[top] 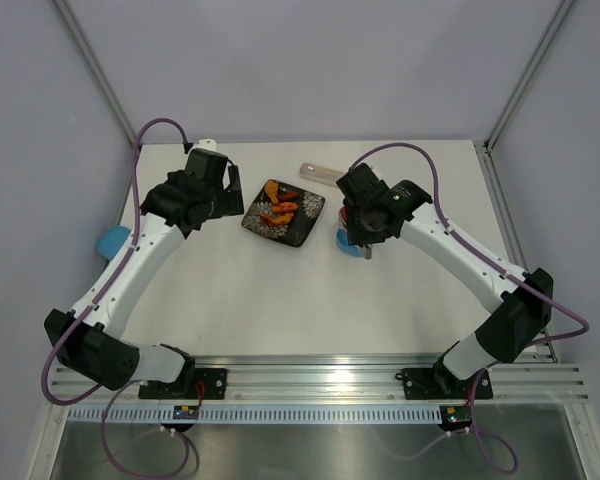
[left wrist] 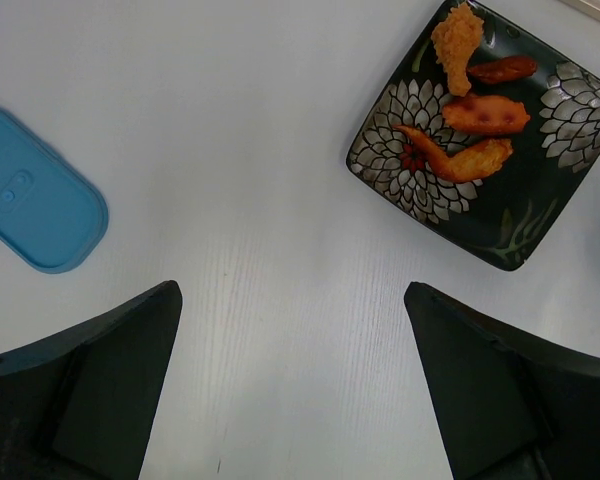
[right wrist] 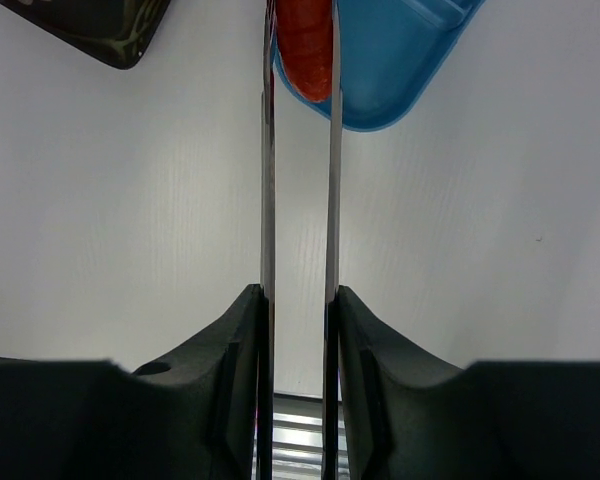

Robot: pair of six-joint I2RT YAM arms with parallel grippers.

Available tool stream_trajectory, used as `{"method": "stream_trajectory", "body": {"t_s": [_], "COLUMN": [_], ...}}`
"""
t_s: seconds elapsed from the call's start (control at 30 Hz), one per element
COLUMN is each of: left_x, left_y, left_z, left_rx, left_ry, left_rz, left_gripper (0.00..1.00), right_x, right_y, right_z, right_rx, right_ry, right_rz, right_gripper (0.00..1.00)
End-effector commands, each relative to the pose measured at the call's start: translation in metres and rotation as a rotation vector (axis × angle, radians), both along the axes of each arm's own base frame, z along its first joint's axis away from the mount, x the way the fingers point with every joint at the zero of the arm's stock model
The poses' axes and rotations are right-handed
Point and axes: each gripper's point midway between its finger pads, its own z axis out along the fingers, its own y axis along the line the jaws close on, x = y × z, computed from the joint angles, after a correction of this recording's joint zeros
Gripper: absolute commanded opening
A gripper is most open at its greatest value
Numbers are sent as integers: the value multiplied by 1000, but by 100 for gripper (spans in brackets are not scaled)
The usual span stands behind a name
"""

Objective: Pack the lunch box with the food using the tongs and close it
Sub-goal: Place the fake food in the packing box.

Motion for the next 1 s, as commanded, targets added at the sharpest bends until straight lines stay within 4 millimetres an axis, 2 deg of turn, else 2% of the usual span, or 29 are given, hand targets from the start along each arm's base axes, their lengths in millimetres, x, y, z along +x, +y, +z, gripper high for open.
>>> {"method": "stream_trajectory", "body": {"t_s": [0.0,0.2,0.57,0.67,0.73,0.83,0.87,0.97], "left_x": [1,1,0,0,0,1,0,1], "left_y": [0,-1,-3,-3,-3,-4,-4,-5], "left_z": [16,16,15,15,15,14,14,14], "left_rx": [-35,-47,-67,-67,-69,-70,-71,-72], "left_ry": [-67,-69,-67,-65,-66,-64,-63,-63], "left_rz": [3,6,12,13,14,16,14,15], "left_gripper": [99,99,99,99,99,99,99,99], "right_x": [3,3,14,15,15,14,14,13], "right_y": [-11,-17,-22,-23,-23,-23,-24,-23], "right_z": [6,-7,-13,-16,-15,-16,-16,-17], "right_rx": [12,-18,-39,-47,-45,-47,-47,-47], "right_ry": [-66,-69,-77,-71,-71,-66,-64,-62], "right_rz": [-47,-41,-33,-30,-29,-26,-27,-24], "right_gripper": [0,0,1,8,19,25,30,33]}}
